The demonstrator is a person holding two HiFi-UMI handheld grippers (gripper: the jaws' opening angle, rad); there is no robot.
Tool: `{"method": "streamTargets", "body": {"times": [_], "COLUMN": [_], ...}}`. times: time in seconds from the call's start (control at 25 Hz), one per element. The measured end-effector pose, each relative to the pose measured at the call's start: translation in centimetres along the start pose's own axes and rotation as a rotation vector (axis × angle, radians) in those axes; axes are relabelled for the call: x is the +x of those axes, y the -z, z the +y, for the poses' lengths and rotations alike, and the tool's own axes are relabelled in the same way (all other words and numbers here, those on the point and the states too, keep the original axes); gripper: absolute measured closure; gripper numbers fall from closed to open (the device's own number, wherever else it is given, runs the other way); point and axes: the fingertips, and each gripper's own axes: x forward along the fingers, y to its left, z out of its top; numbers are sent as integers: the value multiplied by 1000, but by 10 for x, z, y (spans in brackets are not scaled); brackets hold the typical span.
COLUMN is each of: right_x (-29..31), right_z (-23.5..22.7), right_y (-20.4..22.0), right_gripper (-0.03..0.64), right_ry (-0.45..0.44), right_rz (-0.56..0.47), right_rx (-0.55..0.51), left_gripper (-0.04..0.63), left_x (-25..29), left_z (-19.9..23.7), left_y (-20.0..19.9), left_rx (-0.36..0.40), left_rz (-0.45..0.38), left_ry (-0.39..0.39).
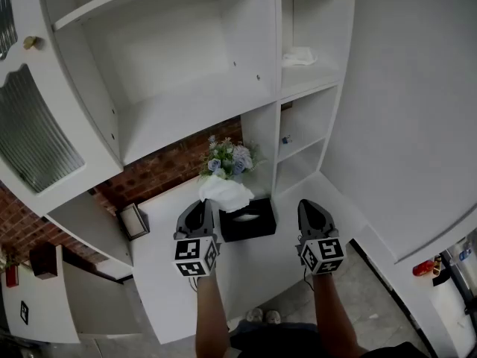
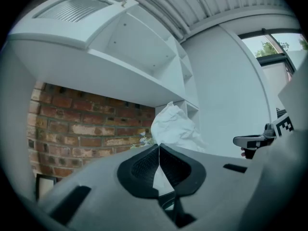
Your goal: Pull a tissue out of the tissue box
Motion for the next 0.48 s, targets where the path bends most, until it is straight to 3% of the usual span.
{"method": "streamTargets", "body": {"times": [0.48], "right_x": [-4], "right_z": [15], "right_y": [0], "right_gripper": [618], "right_ry": [-18], "right_rz": [16], "right_rx": [-38], "left_gripper": [586], "left_x": [-11], "left_z": [2], "left_y": [21], "left_rx": [4], "left_rz": [22], "left_ry": [-4]}}
